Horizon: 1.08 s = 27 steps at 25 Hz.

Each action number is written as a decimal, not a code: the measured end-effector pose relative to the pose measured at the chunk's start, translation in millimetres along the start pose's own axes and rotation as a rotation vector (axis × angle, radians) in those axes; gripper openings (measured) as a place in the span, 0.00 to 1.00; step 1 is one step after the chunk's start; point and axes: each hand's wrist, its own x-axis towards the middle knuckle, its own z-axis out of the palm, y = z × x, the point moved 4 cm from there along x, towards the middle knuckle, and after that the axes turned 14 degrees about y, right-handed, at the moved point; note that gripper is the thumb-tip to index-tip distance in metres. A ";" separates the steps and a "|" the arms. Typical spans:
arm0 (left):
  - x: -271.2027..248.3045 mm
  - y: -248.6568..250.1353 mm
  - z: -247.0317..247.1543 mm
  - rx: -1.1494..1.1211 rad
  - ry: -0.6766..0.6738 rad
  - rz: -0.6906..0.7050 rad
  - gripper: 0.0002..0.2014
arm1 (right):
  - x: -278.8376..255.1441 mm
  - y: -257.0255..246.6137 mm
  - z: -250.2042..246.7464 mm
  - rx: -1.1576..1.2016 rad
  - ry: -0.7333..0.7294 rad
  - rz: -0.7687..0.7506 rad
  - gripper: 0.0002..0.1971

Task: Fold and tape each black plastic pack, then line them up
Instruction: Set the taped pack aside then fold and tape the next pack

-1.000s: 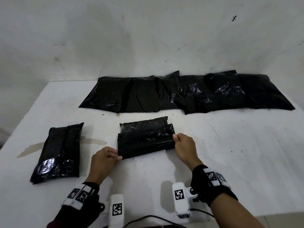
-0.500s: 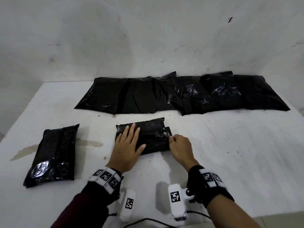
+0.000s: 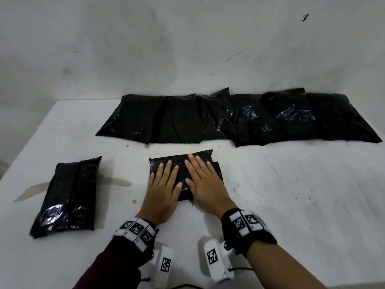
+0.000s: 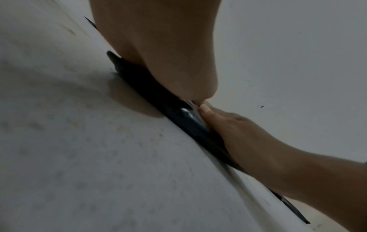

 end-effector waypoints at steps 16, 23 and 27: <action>0.7 -14.6 -0.1 -0.089 0.051 -0.254 0.48 | -6.9 30.3 -8.6 0.406 -0.029 0.490 0.55; 7.8 -14.3 -15.1 0.029 0.081 -0.232 0.44 | -5.8 34.5 -10.2 0.373 -0.095 0.478 0.41; 16.6 3.0 -14.0 0.276 -0.029 -0.334 0.35 | -2.9 39.9 -15.9 0.397 -0.159 0.459 0.32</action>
